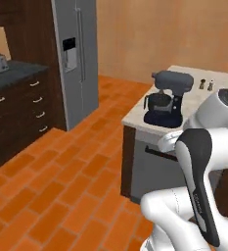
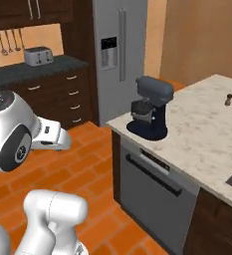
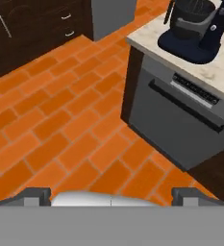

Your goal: Navigate to the electric kettle.

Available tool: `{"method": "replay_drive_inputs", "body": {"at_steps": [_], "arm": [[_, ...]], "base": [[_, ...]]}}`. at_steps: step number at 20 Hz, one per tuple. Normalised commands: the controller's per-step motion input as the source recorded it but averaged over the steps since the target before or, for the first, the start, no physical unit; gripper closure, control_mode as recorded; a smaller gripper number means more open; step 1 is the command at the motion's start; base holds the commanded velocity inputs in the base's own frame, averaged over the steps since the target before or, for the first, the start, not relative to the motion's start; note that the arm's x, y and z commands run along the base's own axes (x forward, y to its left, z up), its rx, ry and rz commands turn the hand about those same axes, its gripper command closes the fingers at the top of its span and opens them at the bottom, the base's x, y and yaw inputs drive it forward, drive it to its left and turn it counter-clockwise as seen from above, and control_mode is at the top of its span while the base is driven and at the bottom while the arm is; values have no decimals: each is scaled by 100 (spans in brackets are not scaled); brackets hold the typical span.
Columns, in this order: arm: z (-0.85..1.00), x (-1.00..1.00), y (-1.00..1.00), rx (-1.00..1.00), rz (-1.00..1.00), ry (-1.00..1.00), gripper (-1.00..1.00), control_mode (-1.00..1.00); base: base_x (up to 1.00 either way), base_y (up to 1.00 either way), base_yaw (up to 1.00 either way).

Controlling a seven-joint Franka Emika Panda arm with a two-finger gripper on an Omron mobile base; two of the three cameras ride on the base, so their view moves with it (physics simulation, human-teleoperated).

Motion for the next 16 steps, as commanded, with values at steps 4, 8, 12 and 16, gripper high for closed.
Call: {"method": "replay_drive_inputs", "body": {"at_steps": [4,8,12,16], "arm": [[0,0,0,0,0,0,-100,100],[0,0,0,0,0,0,-100,100],[0,0,0,0,0,0,-100,100],[0,0,0,0,0,0,-100,100]], "base": [[0,-2,-94],[0,-8,-93],[0,-5,-94],[0,1,-97]]}}
